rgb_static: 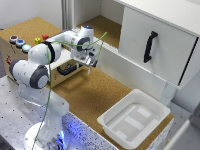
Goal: Grasp the handle of the drawer and close it
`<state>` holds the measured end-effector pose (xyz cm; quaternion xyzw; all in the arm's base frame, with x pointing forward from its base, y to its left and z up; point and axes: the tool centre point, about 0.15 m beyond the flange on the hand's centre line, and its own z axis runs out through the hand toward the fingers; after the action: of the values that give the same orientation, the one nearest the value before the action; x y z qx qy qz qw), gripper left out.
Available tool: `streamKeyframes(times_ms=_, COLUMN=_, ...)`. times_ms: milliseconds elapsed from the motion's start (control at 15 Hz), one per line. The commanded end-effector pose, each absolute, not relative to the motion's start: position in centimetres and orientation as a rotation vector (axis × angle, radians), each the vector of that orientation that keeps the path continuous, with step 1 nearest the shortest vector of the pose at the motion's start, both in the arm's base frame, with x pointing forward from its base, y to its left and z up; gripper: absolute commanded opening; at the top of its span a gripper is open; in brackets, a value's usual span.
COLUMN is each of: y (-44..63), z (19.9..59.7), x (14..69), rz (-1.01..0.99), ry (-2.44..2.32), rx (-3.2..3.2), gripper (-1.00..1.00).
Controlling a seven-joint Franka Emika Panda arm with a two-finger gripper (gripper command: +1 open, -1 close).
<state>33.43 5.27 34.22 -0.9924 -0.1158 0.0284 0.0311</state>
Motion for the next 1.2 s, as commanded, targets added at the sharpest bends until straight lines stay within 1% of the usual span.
streamKeyframes(times_ms=0, y=6.3, z=32.2, x=34.2, rz=-0.003, ry=-0.281, rx=-3.011, gripper=-1.0)
streamKeyframes(times_ms=733, y=11.6, z=32.9, x=35.6, rz=-0.059, ry=-0.435, rx=-3.02, gripper=-1.0)
streamKeyframes(times_ms=1133, y=14.2, z=31.7, x=34.8, rz=-0.081, ry=-0.418, rx=-3.079, gripper=-1.0)
